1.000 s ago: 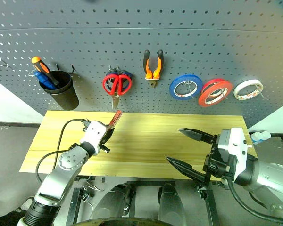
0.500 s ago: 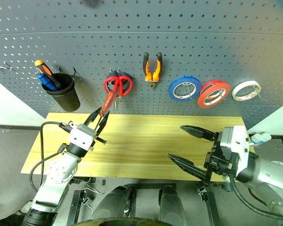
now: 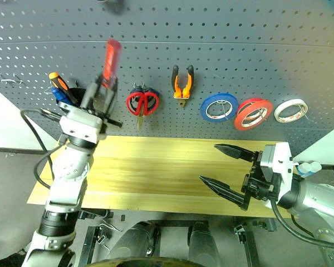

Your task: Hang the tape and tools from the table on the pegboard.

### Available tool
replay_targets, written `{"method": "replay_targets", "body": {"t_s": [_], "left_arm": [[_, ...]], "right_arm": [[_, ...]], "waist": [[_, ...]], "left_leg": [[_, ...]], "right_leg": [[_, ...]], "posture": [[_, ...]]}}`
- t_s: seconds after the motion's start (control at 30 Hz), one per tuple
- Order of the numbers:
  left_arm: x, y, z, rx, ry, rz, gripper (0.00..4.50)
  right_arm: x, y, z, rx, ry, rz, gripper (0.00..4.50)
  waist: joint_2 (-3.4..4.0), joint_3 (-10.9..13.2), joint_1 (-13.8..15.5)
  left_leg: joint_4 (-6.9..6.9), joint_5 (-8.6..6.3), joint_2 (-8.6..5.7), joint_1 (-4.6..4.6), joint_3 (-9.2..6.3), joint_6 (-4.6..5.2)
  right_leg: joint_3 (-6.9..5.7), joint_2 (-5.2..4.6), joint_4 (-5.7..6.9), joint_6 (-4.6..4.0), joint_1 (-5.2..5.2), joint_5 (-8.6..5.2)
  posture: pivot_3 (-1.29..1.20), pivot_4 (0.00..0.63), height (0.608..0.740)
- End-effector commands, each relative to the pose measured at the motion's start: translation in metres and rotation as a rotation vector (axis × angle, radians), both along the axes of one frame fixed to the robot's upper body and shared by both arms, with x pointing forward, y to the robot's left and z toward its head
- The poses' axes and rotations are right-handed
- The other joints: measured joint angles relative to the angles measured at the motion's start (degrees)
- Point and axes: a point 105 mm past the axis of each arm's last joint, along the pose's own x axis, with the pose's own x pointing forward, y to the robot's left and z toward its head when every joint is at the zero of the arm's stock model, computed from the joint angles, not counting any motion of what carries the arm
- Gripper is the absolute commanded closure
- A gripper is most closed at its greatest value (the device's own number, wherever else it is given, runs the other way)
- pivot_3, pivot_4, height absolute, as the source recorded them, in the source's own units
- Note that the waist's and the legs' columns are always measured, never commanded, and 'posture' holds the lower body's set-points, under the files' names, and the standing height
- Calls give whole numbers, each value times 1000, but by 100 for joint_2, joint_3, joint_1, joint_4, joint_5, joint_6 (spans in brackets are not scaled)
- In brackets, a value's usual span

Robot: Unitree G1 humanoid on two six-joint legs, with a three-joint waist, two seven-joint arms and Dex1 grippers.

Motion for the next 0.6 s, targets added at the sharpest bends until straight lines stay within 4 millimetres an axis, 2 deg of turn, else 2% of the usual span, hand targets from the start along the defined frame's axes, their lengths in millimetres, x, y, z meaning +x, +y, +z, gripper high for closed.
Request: {"method": "replay_targets", "body": {"t_s": [0.03, 0.2, 0.47, 0.6], "left_arm": [[4, 11, 13, -15, -55, 56, 3718], [8, 20, 21, -16, -91, 110, 3718], [11, 45, 34, -19, -137, 237, 3718], [12, 59, 27, -11, -126, 305, 3718]], "right_arm": [[-4, 5, 19, 41, -75, 32, 0], [-6, 1, 36, 71, -113, 43, 0], [-8, -6, 35, 37, -85, 32, 0], [-7, -11, 39, 18, -76, 35, 0]], "waist": [[0, 0, -4], [-2, 2, -5], [-5, 4, -9], [-7, 7, -21]], "left_leg": [[0, 0, 0, 0, -1, 0], [0, 1, 0, -2, -2, -3], [-1, -3, 2, -2, -4, 5], [-2, -4, 2, -2, -4, 6]], "right_leg": [[0, 1, 0, 0, 0, 0], [0, 1, -4, 0, 0, 0], [0, 2, -7, 0, 0, 0], [0, 2, -8, 0, 0, 0]], "posture": [[27, 140, 720], [21, 150, 720], [-2, 169, 720], [-11, 175, 720]]}}
